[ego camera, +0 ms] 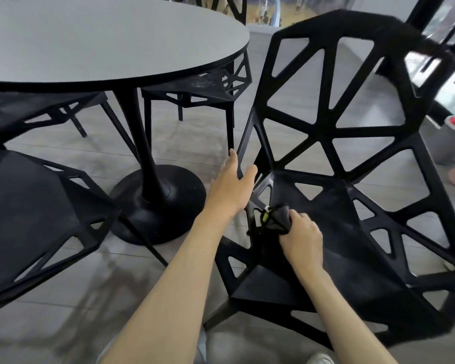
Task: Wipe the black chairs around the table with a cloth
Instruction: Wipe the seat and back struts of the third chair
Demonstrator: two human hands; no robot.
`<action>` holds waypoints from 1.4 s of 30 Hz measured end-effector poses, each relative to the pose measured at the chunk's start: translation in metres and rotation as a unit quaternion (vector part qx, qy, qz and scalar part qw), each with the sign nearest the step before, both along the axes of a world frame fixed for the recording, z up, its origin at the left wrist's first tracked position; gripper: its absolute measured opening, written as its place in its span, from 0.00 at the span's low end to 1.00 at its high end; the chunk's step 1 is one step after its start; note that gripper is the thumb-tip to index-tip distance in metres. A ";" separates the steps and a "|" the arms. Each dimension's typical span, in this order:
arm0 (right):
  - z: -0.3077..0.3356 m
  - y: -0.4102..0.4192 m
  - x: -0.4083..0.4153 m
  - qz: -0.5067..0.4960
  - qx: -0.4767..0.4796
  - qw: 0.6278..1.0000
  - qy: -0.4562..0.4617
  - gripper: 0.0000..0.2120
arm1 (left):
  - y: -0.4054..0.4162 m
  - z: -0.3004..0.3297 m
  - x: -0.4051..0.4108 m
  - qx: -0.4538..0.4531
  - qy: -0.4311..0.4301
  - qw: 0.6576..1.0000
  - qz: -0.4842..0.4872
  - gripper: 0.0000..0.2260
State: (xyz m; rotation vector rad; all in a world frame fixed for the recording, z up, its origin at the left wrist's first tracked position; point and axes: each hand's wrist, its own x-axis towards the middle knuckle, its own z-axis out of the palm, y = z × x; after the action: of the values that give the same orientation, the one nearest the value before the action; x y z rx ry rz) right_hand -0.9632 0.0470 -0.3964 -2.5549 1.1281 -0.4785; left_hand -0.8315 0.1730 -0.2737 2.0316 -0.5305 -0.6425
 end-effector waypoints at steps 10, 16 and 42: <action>-0.013 -0.005 0.053 0.060 0.027 0.986 -0.155 0.14 | -0.033 -0.008 0.002 -0.079 0.013 0.991 0.105 0.27; -0.009 -0.051 0.103 -0.060 0.059 0.984 -0.154 0.18 | -0.034 -0.024 0.006 -0.086 -0.013 0.992 0.088 0.32; -0.012 -0.051 0.081 -0.032 0.081 0.980 -0.177 0.06 | -0.016 -0.049 0.011 -0.005 -0.226 0.973 0.035 0.30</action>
State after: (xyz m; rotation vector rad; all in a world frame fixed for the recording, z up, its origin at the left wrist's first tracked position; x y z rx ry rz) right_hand -0.8822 -0.0038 -0.4080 -2.1873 1.0704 -0.7873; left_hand -0.8206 0.1570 -0.3231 2.1836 -0.7170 -0.1268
